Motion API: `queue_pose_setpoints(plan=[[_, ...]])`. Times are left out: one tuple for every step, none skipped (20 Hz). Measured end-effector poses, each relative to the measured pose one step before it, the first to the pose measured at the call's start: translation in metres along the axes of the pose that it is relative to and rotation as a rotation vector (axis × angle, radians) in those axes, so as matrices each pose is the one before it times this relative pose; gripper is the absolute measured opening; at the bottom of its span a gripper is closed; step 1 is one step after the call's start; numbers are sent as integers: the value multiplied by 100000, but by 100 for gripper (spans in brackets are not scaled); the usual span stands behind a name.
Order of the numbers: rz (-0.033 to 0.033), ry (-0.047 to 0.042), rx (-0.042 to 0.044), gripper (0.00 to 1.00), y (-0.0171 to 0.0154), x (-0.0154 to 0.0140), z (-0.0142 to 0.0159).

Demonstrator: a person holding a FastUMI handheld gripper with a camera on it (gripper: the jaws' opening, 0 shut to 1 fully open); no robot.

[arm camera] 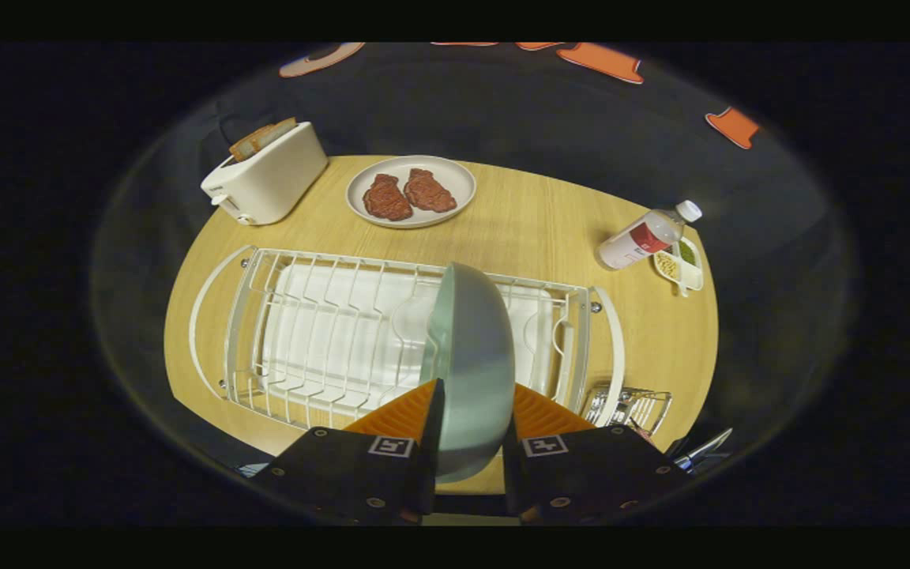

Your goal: Take the plate from the dish rack, then take the spoon from the basket and place it into the plate.

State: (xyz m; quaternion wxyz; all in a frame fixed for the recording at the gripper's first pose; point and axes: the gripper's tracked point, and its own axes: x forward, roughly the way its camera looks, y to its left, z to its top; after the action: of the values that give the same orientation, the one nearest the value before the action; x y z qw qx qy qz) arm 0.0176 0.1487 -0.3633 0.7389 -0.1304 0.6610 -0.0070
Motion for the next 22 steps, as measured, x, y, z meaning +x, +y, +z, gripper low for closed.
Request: queue_pose_setpoints(plan=[[-3601, -1171, 36, 33, -459, -249, 259], [-3170, -1789, 172, 32, -446, -311, 463], [-3118, -2555, -129, 29, -326, -164, 644], [-3882, -2010, -956, 28, -630, -190, 563], [-3265, -1407, -924, 27, -532, -94, 170], [-979, -620, -692, 26, -26, -323, 126], [-1695, -385, -318, 24, -200, -263, -7], [-1896, -145, -868, 24, -284, -195, -99], [-1908, -315, -273, 24, -424, -118, -85], [-1061, -496, 794, 24, -271, -180, 64], [-1257, -68, 1058, 24, -458, -322, -166], [-316, -369, 1100, 24, -485, -344, -44], [181, -134, 1705, 24, -382, -402, -221], [784, -153, 1733, 24, -429, -440, -132], [1464, -213, 2196, 24, -371, -428, -206], [2274, 22, 2441, 24, -331, -529, -228], [2777, 9, 2869, 24, -261, -558, -374], [3056, 62, 2707, 24, -342, -587, -363], [2979, -20, 2548, 24, -424, -517, -502], [2708, 48, 2162, 24, -478, -456, -476], [2414, 130, 2234, 24, -735, -411, -662], [2487, 101, 2182, 24, -609, -406, -585]])
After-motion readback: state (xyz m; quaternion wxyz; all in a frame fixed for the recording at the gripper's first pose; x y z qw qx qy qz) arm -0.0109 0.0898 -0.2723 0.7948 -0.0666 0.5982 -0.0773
